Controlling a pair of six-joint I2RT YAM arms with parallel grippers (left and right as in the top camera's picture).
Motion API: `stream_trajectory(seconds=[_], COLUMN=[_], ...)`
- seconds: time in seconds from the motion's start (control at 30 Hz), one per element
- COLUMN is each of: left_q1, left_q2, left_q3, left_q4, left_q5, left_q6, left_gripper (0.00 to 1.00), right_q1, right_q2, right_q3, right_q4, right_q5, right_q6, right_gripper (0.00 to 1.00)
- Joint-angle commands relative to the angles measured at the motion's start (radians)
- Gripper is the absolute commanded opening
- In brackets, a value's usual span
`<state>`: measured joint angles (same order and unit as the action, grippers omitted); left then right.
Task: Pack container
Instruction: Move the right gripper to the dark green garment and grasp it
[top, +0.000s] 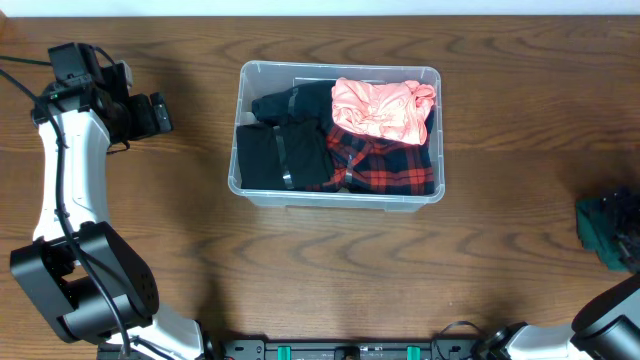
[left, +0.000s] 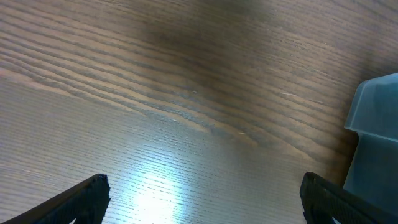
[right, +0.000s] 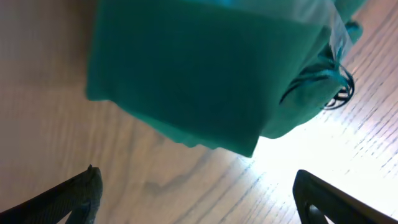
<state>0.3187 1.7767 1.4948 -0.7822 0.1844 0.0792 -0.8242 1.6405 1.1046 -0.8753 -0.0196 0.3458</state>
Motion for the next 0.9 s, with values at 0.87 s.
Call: stream_trajectory(seconds=[0.87], left_q1=[0.0], left_q2=[0.008], left_q3=[0.002], left_q4=[-0.002], left_q5=[0.006], left_q6=[0.006], left_gripper=[0.98], right_q1=[-0.057], right_q2=[0.02], right_q3=[-0.138], right_q4=[0.245], right_q5=[0.122], right_q6=[-0.018], right_gripper=[0.81])
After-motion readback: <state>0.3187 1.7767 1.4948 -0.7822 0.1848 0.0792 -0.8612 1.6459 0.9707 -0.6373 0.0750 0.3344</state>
